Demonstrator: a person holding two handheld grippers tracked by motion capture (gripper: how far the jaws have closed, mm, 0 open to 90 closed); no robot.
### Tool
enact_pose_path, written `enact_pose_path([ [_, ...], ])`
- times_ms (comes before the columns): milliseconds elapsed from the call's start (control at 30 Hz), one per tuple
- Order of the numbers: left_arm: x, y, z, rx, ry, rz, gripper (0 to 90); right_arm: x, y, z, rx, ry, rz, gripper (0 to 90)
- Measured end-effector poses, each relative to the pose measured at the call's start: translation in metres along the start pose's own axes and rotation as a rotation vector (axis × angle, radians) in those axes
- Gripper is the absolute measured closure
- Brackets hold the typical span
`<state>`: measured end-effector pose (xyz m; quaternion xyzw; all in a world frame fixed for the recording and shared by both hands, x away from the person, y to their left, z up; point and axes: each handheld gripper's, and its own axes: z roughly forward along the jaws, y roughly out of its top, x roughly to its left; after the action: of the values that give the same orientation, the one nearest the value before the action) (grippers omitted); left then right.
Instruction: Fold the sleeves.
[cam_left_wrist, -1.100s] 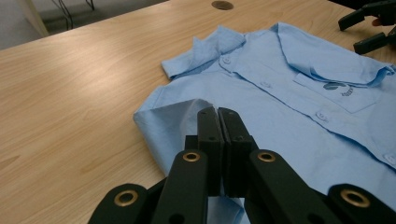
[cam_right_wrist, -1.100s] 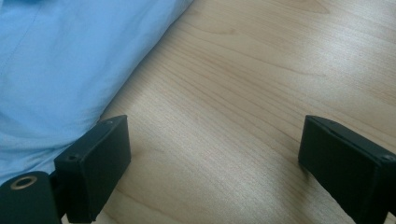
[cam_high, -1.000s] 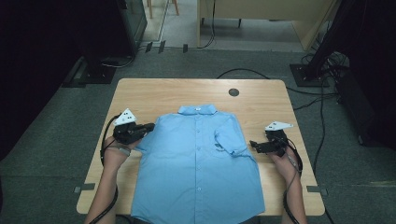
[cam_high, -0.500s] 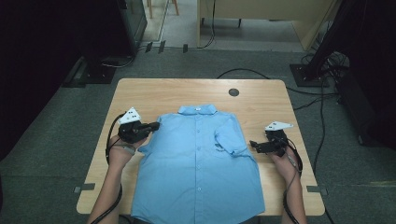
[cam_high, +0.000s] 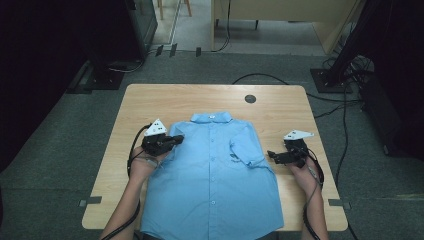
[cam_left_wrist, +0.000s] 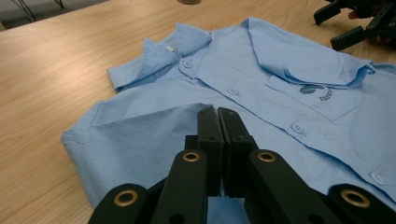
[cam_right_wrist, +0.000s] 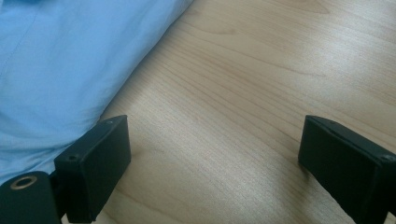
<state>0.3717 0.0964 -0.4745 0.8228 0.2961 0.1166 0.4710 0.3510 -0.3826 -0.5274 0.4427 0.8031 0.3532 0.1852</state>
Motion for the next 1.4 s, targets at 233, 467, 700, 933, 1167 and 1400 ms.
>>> enact_pose_path([
  [233,-0.001,-0.006,0.012,0.023,-0.004,-0.008,88.4,0.000,0.000,0.000,0.000,0.001,0.000,8.7],
  [467,-0.001,-0.009,0.017,0.022,0.003,-0.005,88.3,0.000,0.000,0.000,0.000,0.001,0.000,8.8],
  [700,-0.001,-0.013,0.023,0.020,0.004,-0.018,88.3,0.000,0.000,0.000,0.000,0.000,0.000,8.8],
  [933,0.000,-0.019,0.028,0.037,0.003,-0.027,88.2,0.000,0.000,0.000,0.000,-0.001,0.001,8.8],
  [1167,0.001,-0.021,0.032,0.050,-0.004,-0.033,87.6,0.000,0.000,0.000,0.000,-0.001,0.001,8.8],
  [1400,0.005,-0.023,0.032,0.054,-0.011,-0.049,83.4,0.000,0.000,0.000,0.000,-0.001,0.001,8.8],
])
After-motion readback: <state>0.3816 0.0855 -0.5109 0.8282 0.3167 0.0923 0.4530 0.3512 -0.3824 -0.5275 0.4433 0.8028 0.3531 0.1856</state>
